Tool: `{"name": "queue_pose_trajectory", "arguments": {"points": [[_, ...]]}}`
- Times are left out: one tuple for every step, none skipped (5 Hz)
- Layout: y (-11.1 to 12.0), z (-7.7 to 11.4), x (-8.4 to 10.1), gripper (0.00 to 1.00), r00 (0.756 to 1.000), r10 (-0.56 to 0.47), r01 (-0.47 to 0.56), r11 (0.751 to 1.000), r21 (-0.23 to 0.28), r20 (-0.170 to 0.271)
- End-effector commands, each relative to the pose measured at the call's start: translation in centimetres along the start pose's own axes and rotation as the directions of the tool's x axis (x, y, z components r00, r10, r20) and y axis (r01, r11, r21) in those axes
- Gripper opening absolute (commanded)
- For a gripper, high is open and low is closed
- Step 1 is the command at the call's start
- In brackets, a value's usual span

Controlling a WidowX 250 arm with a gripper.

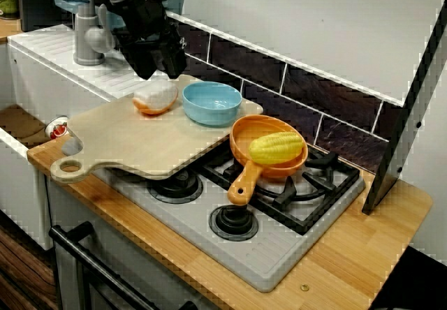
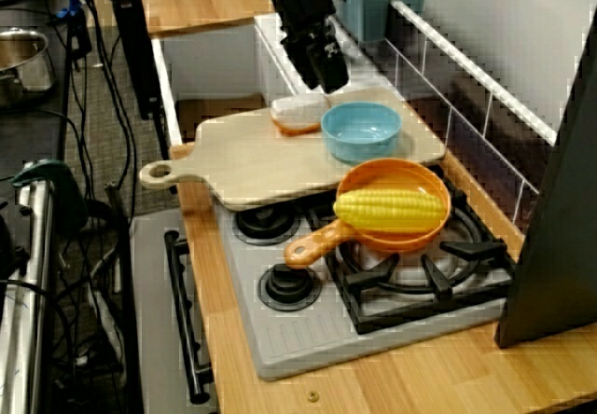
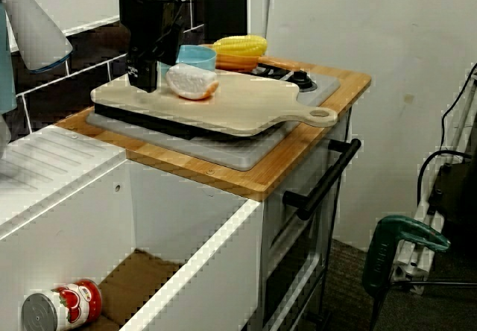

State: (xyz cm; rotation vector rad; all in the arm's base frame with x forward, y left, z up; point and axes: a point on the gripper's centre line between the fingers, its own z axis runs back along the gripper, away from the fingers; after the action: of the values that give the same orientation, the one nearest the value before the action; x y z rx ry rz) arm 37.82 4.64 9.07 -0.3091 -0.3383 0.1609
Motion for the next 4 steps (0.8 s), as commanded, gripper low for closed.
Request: {"name": "queue_pose_trajectory", "arguments": {"points": [[-0.57, 2.84, 0.18, 1.0, 0.997, -0.03, 0.03, 1.0, 0.001, 0.068], [-0.51, 2.92, 0.19, 1.0, 0.997, -0.028, 0.028, 1.0, -0.003, 0.068], [-0.3, 2.94, 0.17, 1.0, 0.998, -0.021, 0.021, 1.0, -0.004, 0.066], [-0.2, 3.04, 0.04, 1.0, 0.998, -0.018, 0.018, 1.0, -0.007, 0.067]]}}
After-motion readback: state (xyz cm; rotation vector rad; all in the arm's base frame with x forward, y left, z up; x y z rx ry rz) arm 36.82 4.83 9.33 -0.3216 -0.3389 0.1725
